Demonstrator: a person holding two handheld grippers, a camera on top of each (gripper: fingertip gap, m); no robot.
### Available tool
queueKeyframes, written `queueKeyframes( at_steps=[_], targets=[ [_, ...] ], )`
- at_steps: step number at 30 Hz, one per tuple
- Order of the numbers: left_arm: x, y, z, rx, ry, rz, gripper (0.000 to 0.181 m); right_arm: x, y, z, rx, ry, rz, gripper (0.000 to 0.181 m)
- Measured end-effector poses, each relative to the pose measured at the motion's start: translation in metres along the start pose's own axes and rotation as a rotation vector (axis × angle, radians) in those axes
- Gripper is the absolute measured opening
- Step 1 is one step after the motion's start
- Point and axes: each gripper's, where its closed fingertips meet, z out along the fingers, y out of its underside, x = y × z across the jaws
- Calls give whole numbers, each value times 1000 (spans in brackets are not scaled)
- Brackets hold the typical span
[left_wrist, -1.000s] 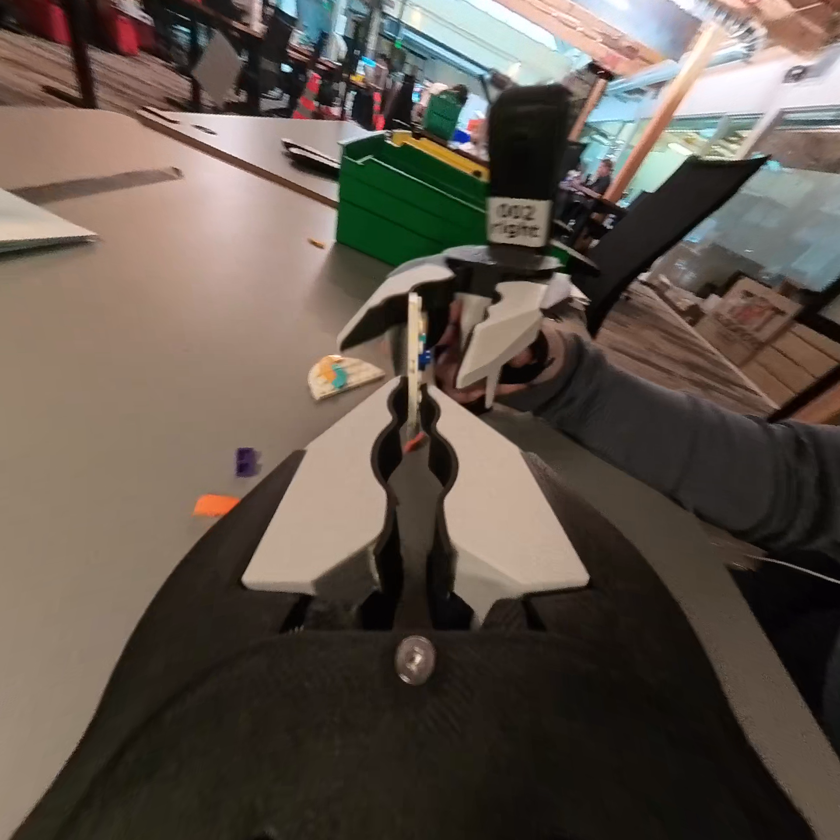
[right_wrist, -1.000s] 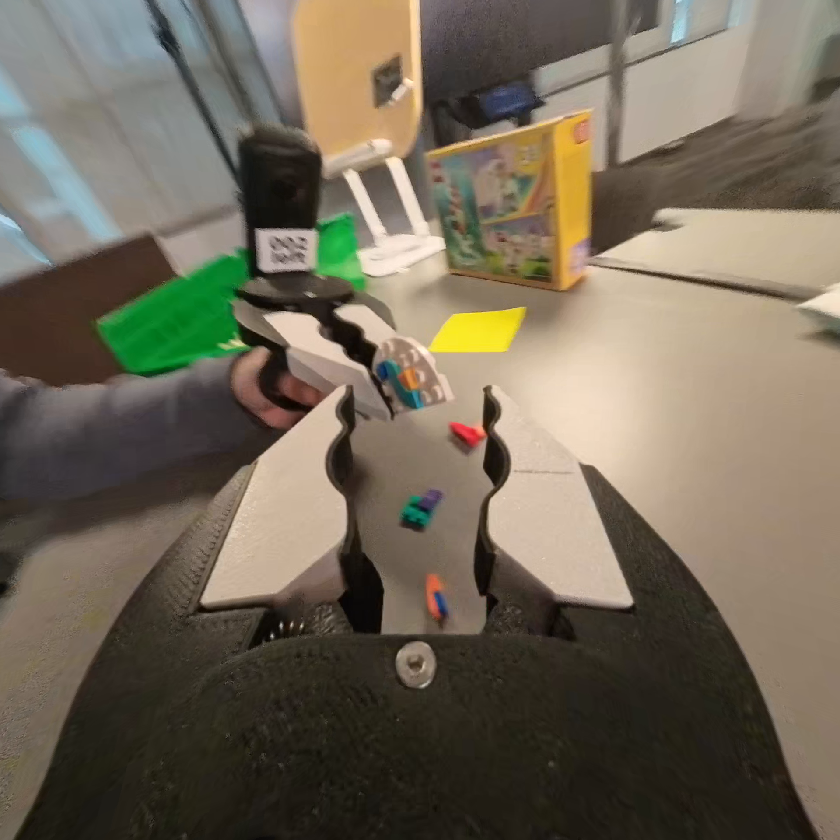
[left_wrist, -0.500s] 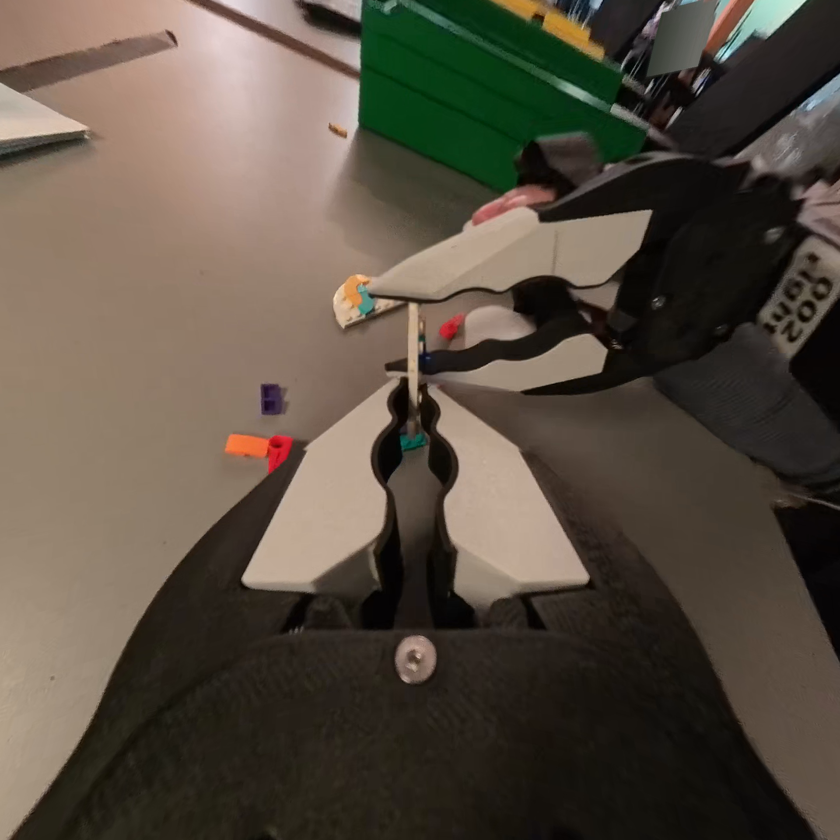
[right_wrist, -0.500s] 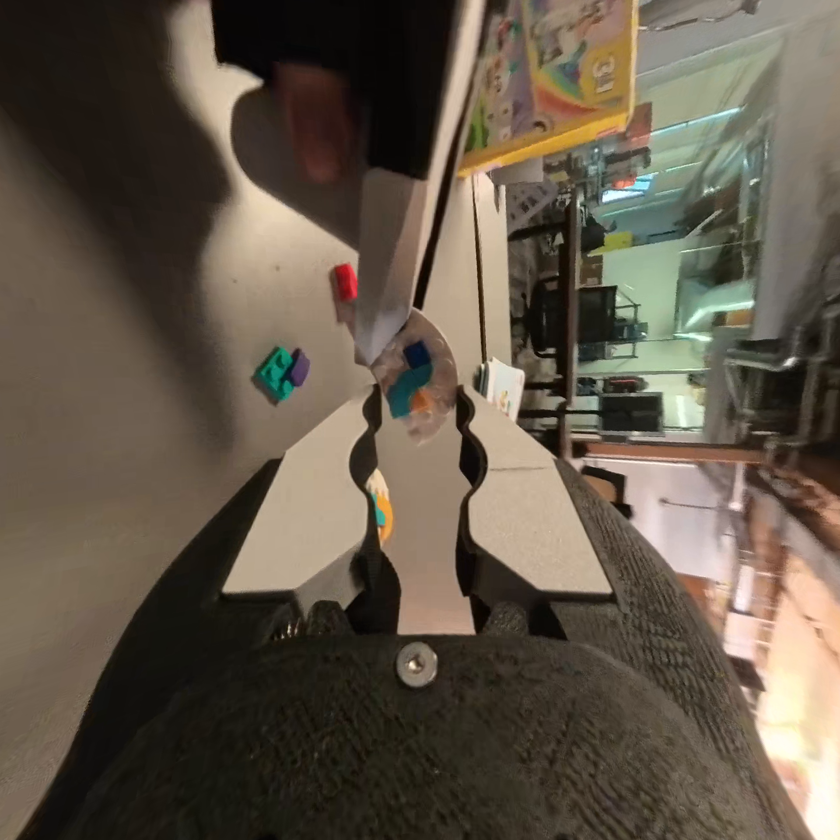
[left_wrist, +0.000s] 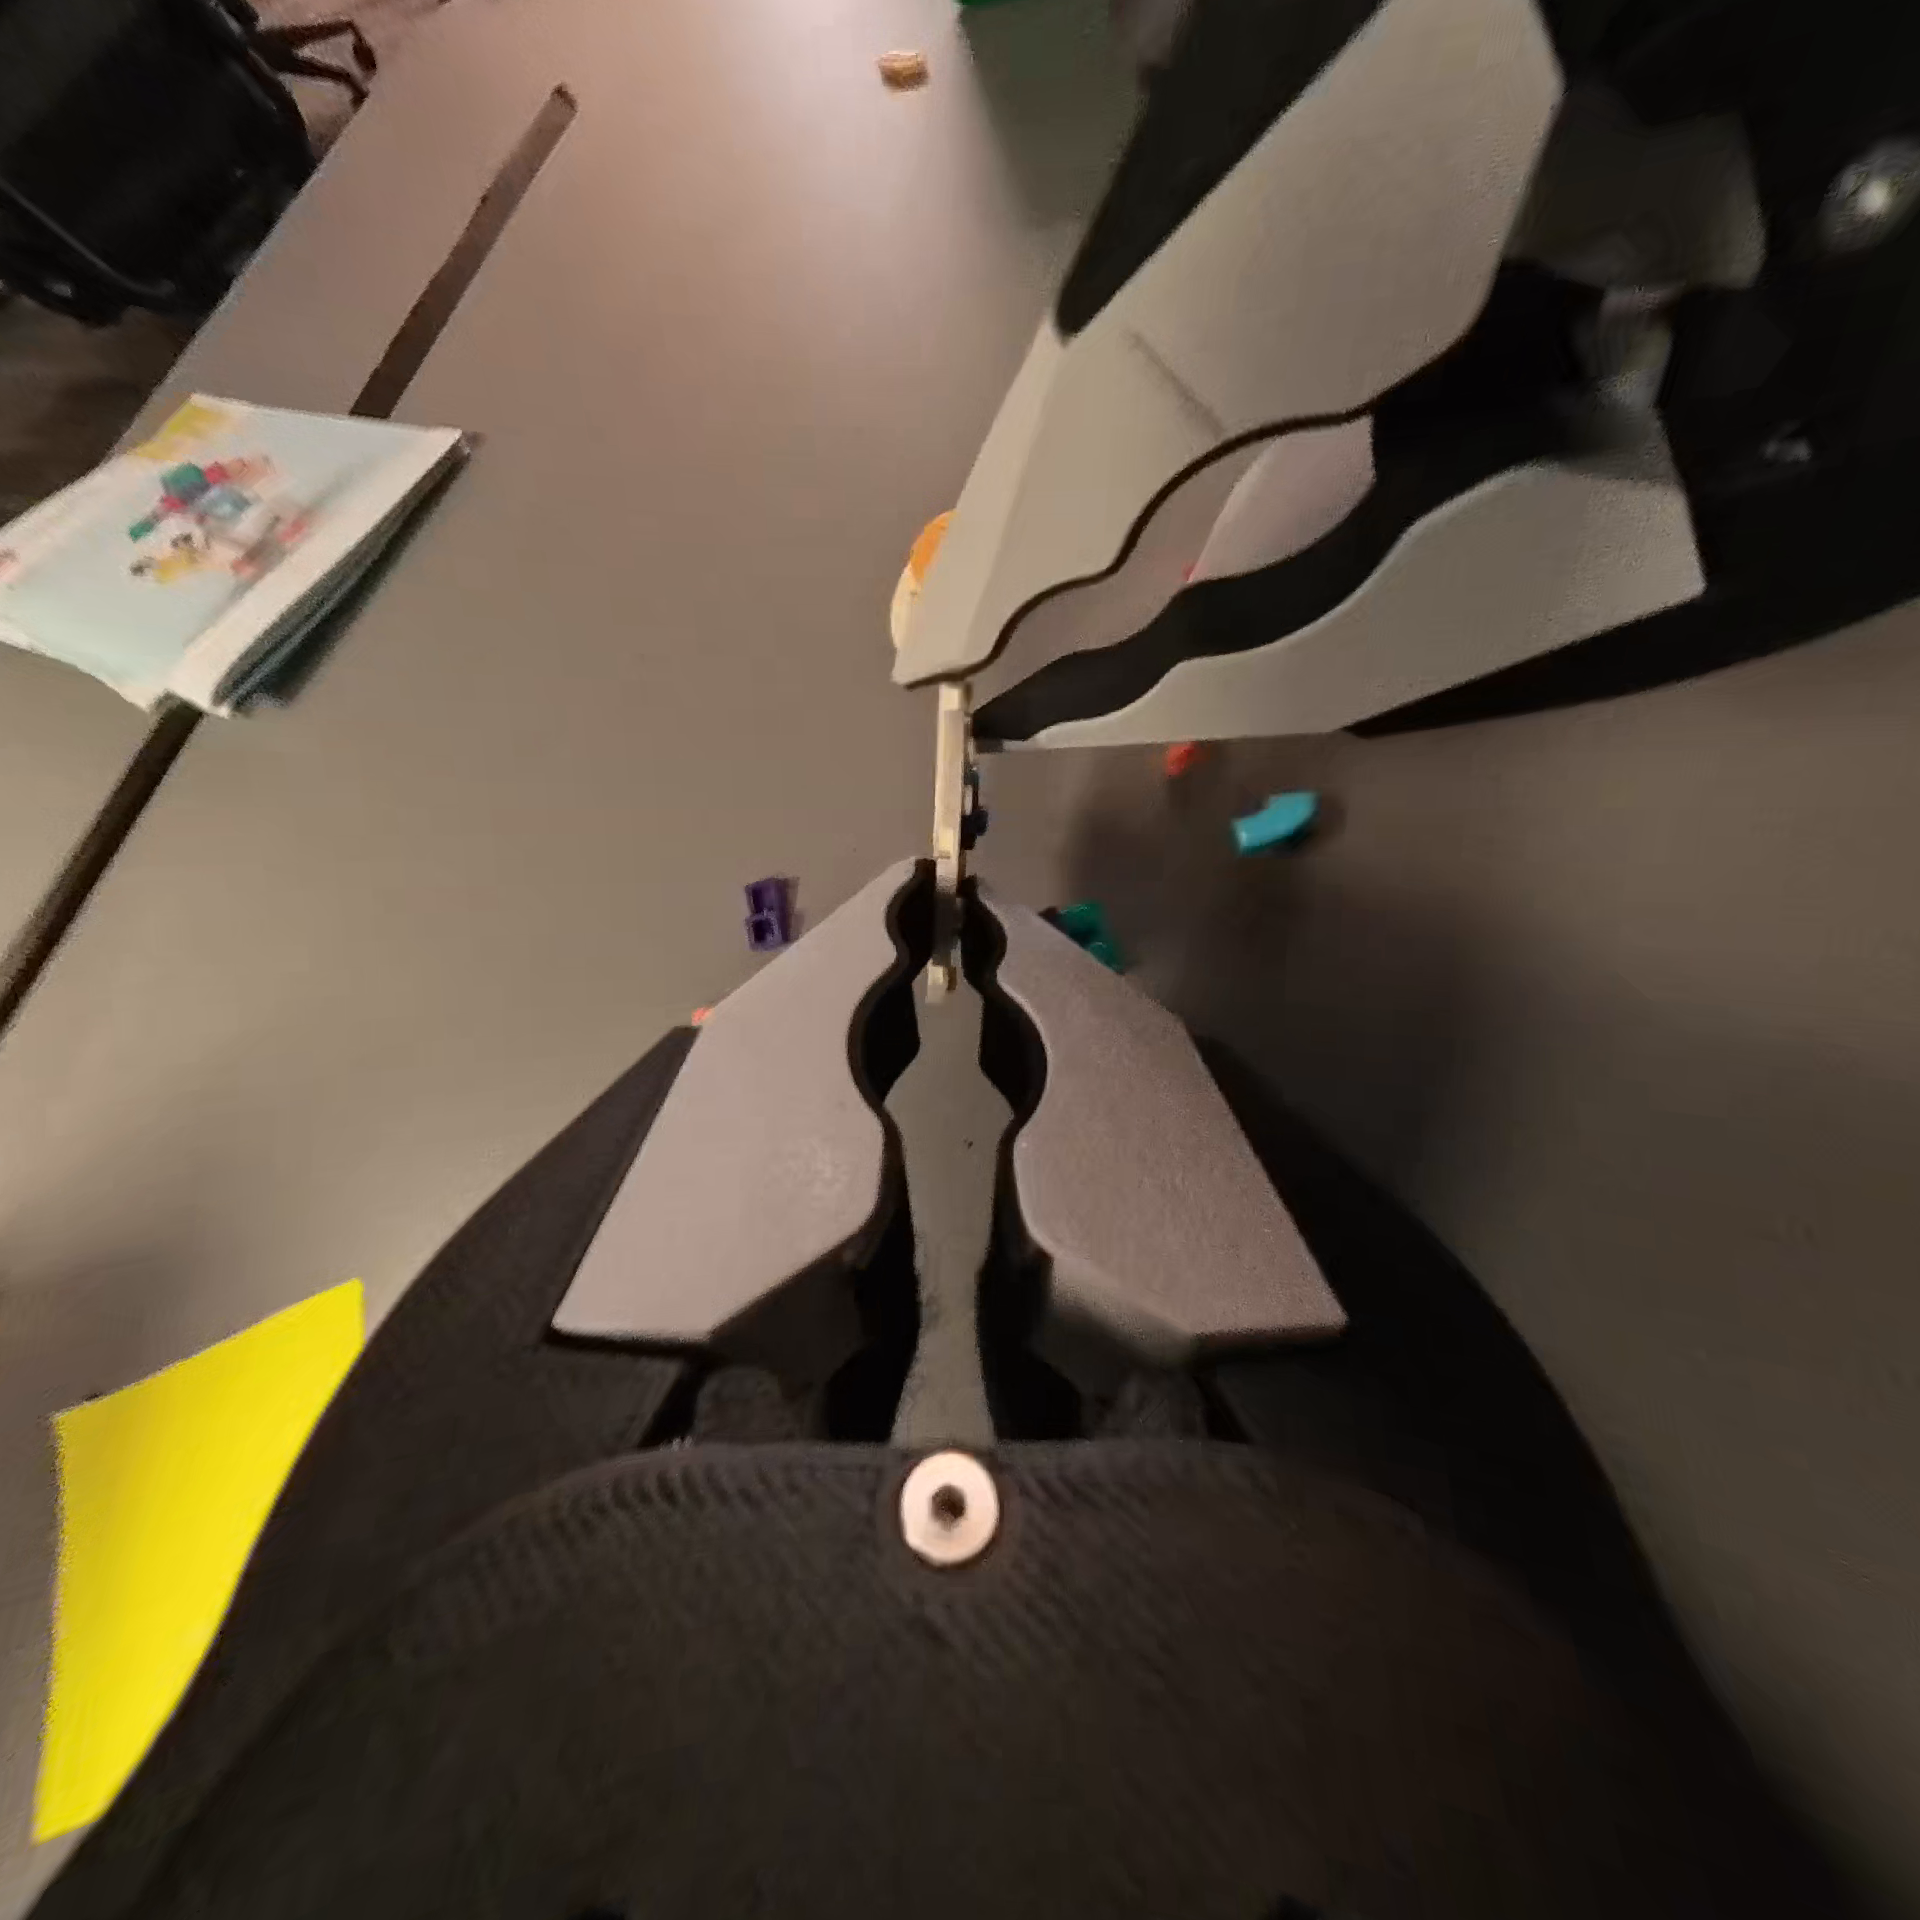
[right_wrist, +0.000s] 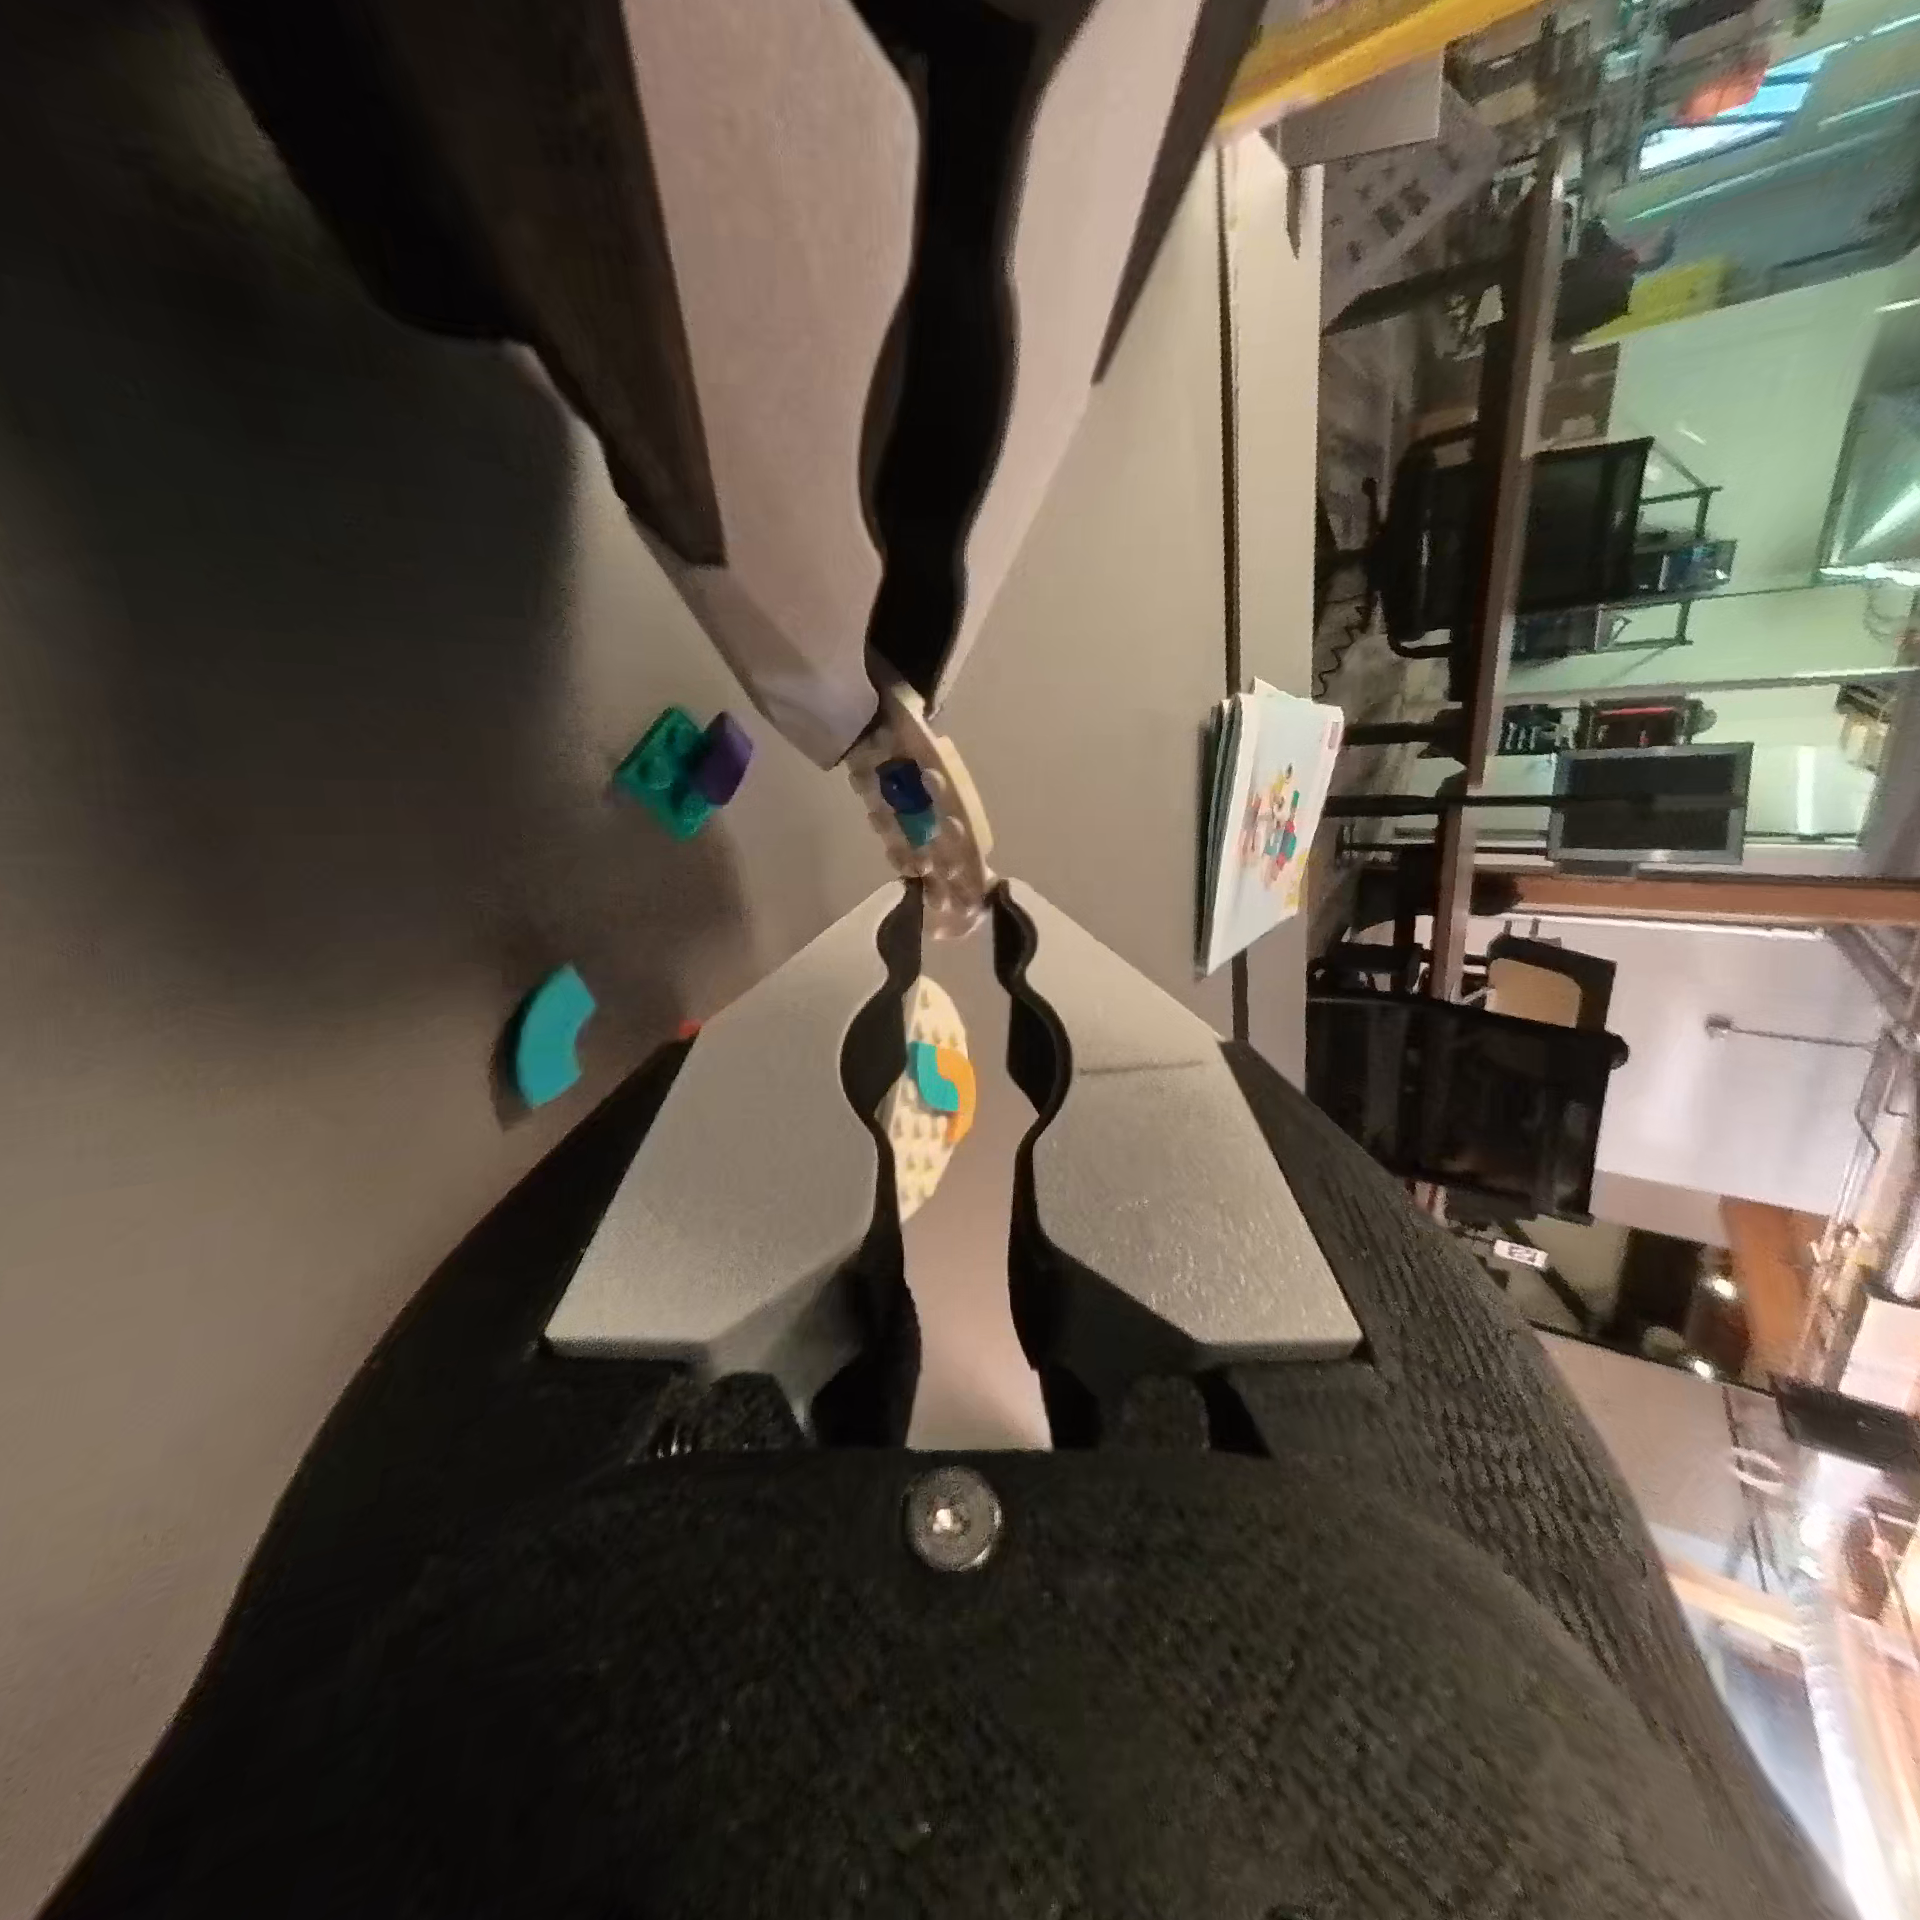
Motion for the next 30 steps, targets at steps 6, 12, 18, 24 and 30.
queueKeyframes(
  at_steps=[6, 12, 18, 24, 30],
  targets=[
    [-6, 2, -1, 29, 51, -178, 3, 0, -8, 4, 117, -6, 127, 32],
    [2, 1, 0, 24, 134, -228, 3, -2, -25, -7, 213, 26, 23, 18],
    [4, 1, 0, 23, 152, -242, 3, -3, -25, -6, 226, 8, 76, 19],
    [3, 0, -1, 31, 170, -304, 3, -1, -26, -5, 252, -16, 190, 19],
    [-1, -9, -3, 95, 194, -439, 3, 11, -27, -6, 342, -64, 481, 23]
  ],
)
